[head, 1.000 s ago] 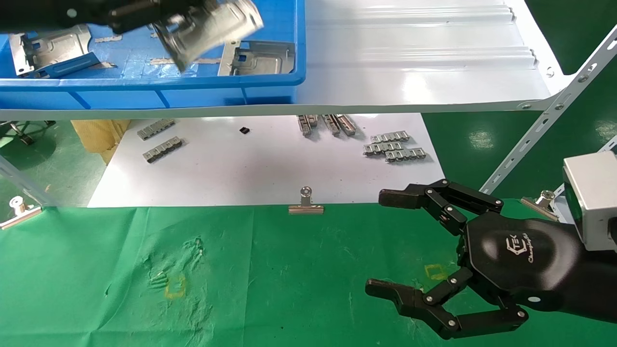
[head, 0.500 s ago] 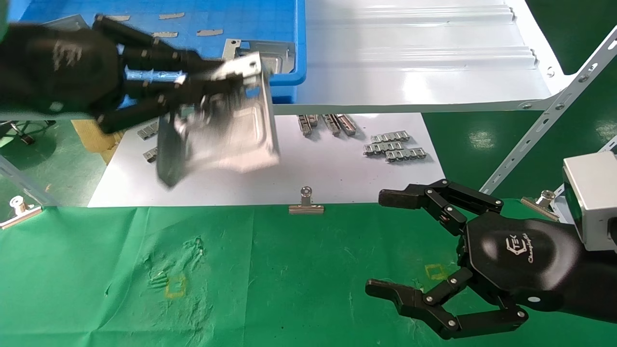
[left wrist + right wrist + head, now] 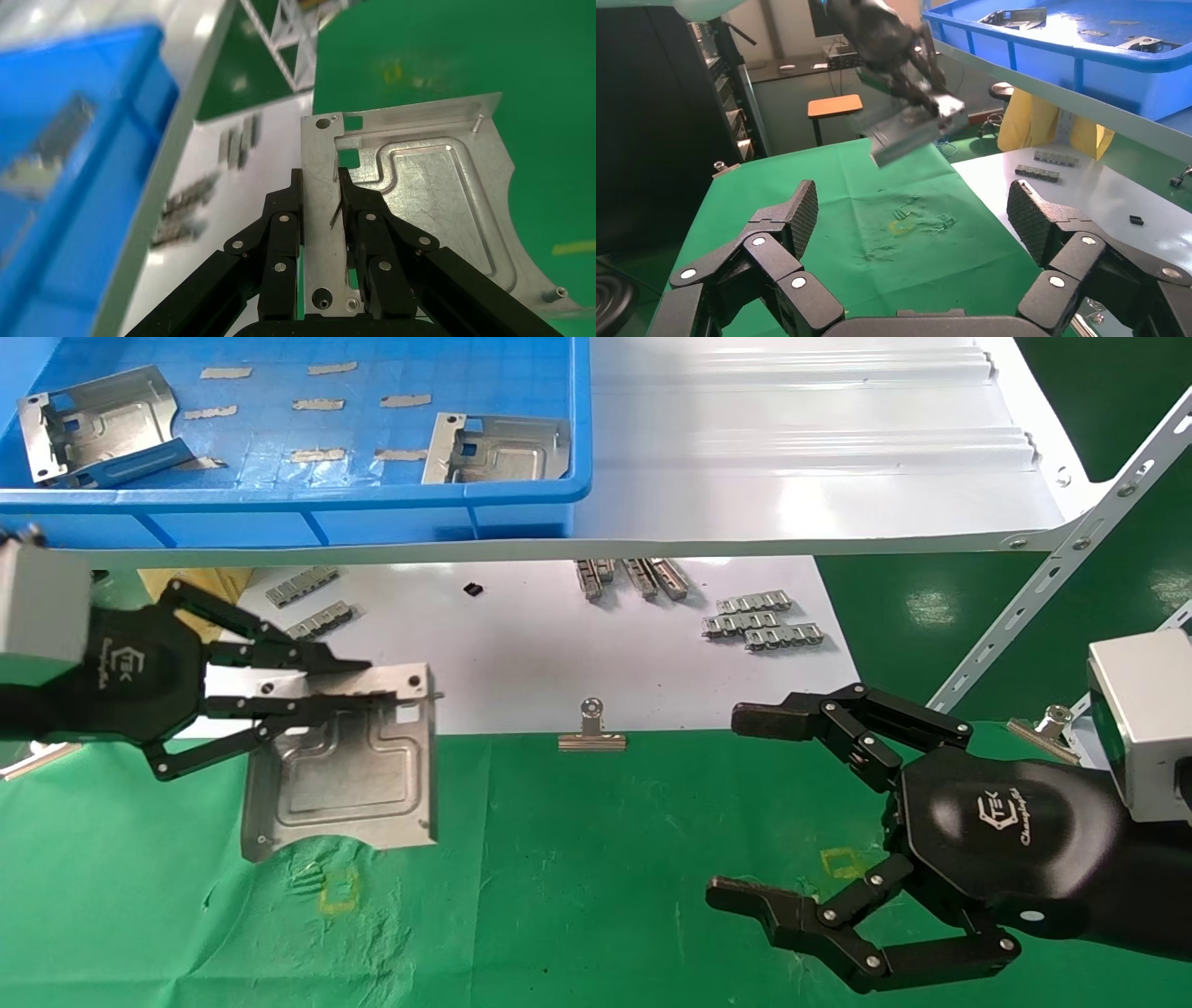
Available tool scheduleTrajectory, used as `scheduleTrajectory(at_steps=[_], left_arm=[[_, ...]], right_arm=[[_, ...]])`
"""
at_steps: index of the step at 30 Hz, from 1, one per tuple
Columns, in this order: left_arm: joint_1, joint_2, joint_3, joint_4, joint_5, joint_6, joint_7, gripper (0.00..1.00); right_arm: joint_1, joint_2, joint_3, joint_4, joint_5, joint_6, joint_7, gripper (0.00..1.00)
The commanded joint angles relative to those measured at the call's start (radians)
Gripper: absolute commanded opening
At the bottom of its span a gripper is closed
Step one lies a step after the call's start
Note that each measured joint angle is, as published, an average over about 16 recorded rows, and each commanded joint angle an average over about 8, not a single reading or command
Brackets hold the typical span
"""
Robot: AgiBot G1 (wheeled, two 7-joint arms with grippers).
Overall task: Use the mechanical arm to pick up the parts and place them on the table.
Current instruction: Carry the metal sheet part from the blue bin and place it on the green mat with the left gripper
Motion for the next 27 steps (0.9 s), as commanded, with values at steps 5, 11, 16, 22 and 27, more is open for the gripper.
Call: scheduleTrajectory(at_steps=[5,11,16,22,27], left_arm=[[0.034,0.024,0.066,0.085,0.04,-0.001,0.147,0.0],[0.05,0.054,0.143,0.141,0.098,-0.003,0.305,0.0],[0.057,0.086,0.186,0.234,0.144,-0.022,0.408,0.16],[0.062,0.128,0.19,0.365,0.145,-0.04,0.481,0.88],[0.06,0.16,0.194,0.437,0.154,-0.054,0.542,1.0]], right_arm=[[0.0,0.0,0.0,0.0,0.0,0.0,0.0,1.0],[0.0,0.0,0.0,0.0,0.0,0.0,0.0,1.0],[0.0,0.0,0.0,0.0,0.0,0.0,0.0,1.0],[0.0,0.0,0.0,0.0,0.0,0.0,0.0,1.0],[0.0,0.0,0.0,0.0,0.0,0.0,0.0,1.0]])
